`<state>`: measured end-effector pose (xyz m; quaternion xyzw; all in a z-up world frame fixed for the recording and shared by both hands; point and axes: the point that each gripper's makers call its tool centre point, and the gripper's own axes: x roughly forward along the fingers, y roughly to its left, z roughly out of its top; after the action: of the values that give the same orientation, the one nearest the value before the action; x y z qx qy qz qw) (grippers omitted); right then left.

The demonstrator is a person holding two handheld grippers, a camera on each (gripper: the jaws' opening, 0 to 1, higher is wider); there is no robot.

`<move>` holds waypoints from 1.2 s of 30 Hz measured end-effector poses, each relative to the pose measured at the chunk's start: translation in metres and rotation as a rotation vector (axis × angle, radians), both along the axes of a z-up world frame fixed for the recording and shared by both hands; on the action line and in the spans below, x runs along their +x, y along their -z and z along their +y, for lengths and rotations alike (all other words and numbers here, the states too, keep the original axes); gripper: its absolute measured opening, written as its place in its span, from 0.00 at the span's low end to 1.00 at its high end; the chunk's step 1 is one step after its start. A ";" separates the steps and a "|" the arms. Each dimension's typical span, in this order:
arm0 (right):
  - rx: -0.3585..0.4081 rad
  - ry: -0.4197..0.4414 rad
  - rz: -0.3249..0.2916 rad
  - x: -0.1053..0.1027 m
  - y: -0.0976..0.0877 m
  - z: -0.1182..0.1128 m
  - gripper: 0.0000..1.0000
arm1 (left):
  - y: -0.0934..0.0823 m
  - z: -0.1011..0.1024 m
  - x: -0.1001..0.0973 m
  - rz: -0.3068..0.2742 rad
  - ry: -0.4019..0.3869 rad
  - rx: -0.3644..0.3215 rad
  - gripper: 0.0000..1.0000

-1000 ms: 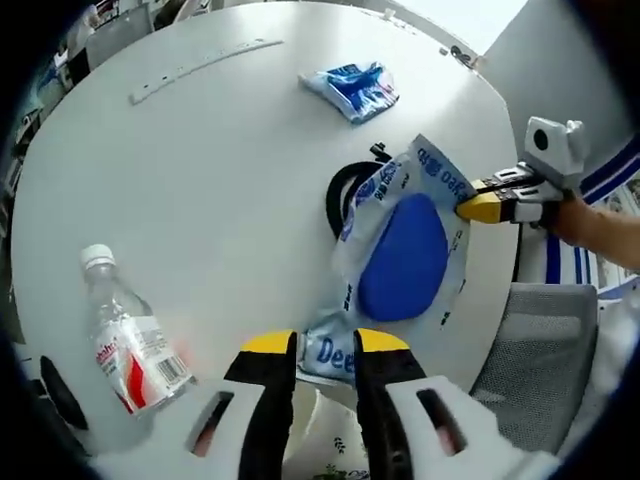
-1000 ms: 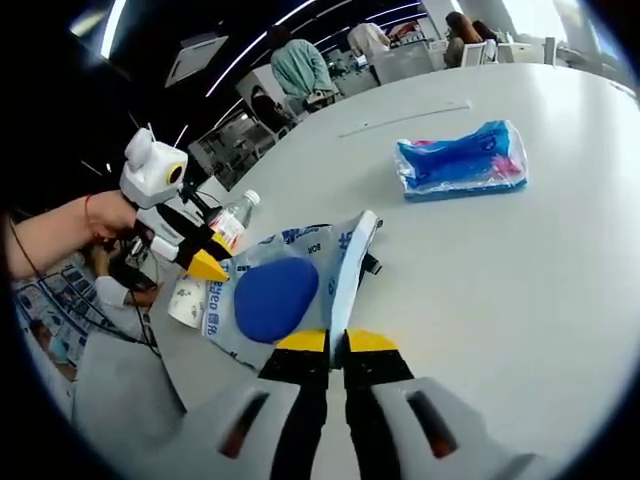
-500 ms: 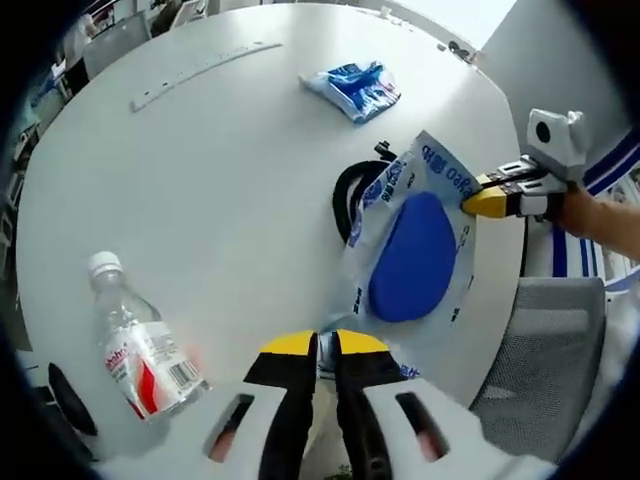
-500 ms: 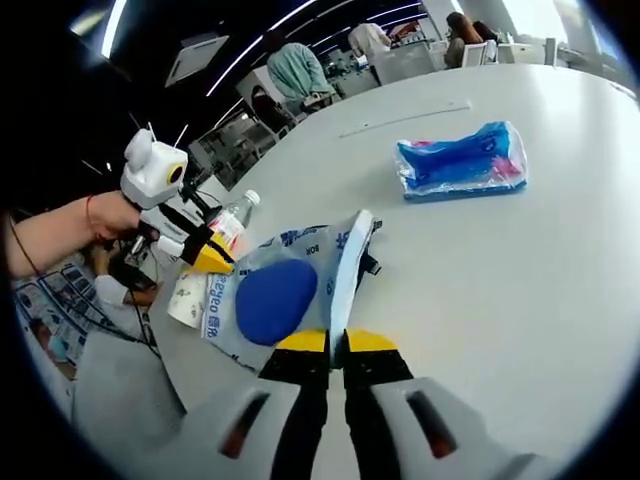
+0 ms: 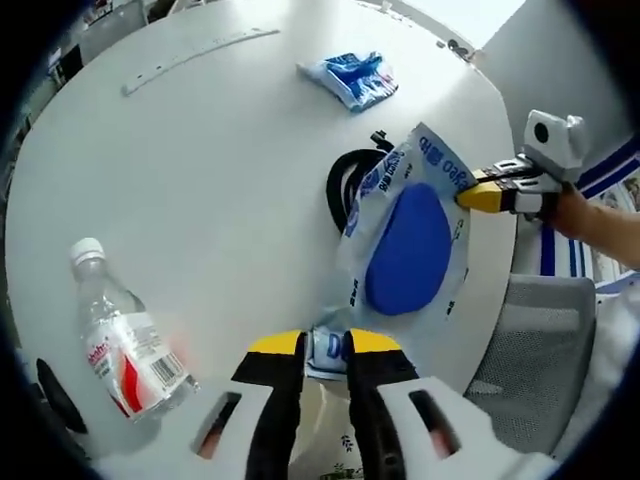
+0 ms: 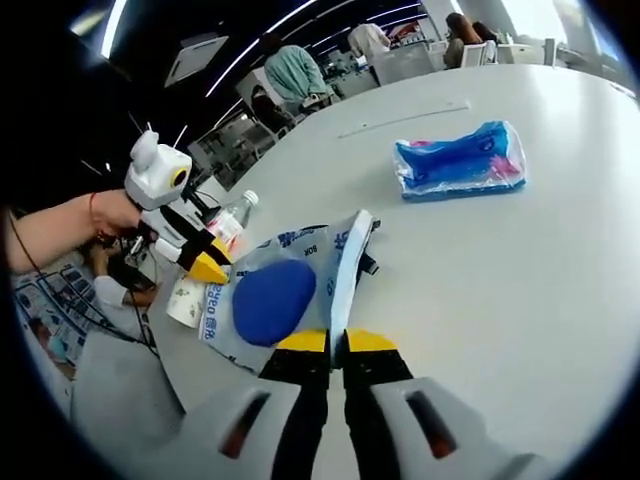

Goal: Arrange the tabletop items into an orderly group along one side of the table until the central work area is clear of visible clutter.

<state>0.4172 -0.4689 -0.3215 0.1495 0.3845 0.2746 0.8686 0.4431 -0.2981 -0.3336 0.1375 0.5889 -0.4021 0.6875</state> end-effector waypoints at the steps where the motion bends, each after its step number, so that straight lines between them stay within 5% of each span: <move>1: -0.002 0.000 -0.001 0.000 0.000 0.000 0.01 | -0.001 -0.002 -0.001 -0.001 0.005 0.001 0.14; 36: 0.025 0.050 0.004 0.002 -0.001 -0.002 0.00 | -0.001 -0.003 0.007 0.047 -0.081 -0.026 0.00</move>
<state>0.4193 -0.4706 -0.3200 0.1703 0.3791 0.2574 0.8724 0.4497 -0.3012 -0.3327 0.0950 0.6049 -0.3845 0.6909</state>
